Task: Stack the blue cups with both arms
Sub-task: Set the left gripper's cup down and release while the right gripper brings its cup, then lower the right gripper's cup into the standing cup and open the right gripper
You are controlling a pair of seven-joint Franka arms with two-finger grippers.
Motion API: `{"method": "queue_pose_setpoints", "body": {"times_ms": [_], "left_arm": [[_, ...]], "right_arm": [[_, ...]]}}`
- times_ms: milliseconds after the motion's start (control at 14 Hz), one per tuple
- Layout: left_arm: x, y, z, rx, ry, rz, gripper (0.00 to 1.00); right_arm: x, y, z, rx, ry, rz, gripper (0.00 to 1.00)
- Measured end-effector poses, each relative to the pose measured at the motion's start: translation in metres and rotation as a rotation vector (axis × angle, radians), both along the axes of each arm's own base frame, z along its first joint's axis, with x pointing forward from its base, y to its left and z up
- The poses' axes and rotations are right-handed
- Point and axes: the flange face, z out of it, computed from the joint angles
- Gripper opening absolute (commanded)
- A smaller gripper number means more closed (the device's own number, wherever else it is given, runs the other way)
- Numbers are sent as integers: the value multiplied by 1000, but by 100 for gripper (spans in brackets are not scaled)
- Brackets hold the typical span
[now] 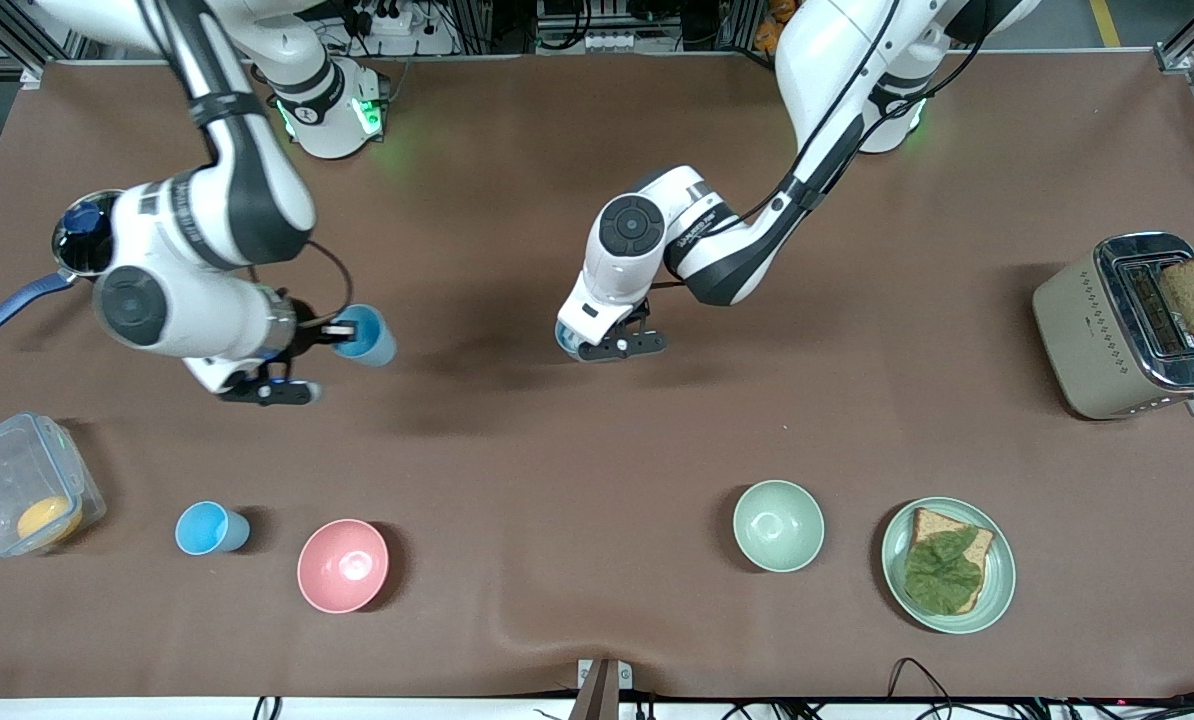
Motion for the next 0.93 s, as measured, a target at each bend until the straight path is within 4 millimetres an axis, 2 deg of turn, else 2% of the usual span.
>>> {"method": "queue_pose_setpoints", "body": {"times_ms": [143,286,357,500,643,714,786,929], "left_arm": [[3,0,2,-3,-13,10,100],[13,4,21,-14,-38,36,100],[21,10,42,-14,-54,59,100],[40,35,101,-1,-91,103,100],[60,79,164,27,-128,161,100],[70,108,193,47,-143,186,100],[79,139,217,72,-149,202,100],[95,206,250,131,-136,218,100]], "right_arm": [[-6,28,-1,-16,-7,-45,0],[-14,58,-3,-32,-14,-85,0],[-18,73,-4,-30,-13,-107,0],[-27,101,-6,12,8,-156,0],[-32,127,-13,21,5,-203,0],[-35,143,-19,18,0,-223,0],[-39,160,-24,12,-6,-244,0],[-44,198,-33,1,-9,-285,0]]}}
